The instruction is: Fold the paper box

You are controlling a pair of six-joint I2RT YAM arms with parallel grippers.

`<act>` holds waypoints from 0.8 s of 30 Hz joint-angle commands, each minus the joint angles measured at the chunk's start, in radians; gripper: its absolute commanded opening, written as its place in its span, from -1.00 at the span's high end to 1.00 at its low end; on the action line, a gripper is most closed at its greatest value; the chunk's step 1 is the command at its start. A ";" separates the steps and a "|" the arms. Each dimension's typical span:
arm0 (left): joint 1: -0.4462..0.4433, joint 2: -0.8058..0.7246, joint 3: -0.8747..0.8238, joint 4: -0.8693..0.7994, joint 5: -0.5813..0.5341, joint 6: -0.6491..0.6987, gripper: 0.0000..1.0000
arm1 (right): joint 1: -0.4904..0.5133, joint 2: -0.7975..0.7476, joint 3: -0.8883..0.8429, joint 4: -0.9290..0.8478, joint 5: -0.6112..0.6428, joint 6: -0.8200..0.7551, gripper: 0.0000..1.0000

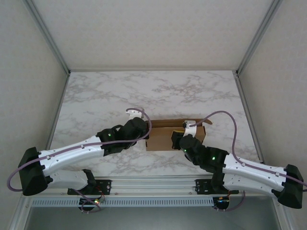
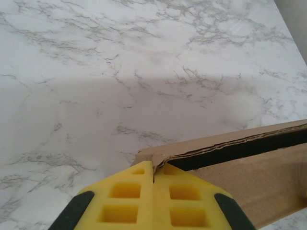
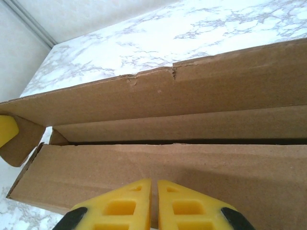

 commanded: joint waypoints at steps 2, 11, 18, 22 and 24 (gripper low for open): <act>0.019 -0.024 0.024 -0.022 0.023 0.028 1.00 | 0.032 0.075 -0.029 0.037 -0.038 0.055 0.75; 0.041 -0.054 -0.038 0.015 0.097 -0.028 1.00 | 0.057 0.145 -0.007 0.021 -0.005 0.064 0.74; 0.041 -0.086 -0.094 0.018 0.105 -0.053 1.00 | 0.057 0.146 -0.007 0.003 0.010 0.064 0.73; 0.039 -0.107 -0.136 0.023 0.103 -0.065 1.00 | 0.057 0.142 -0.008 -0.006 0.013 0.065 0.73; 0.039 -0.114 -0.153 0.027 0.103 -0.070 1.00 | 0.057 0.143 -0.008 -0.007 0.012 0.066 0.73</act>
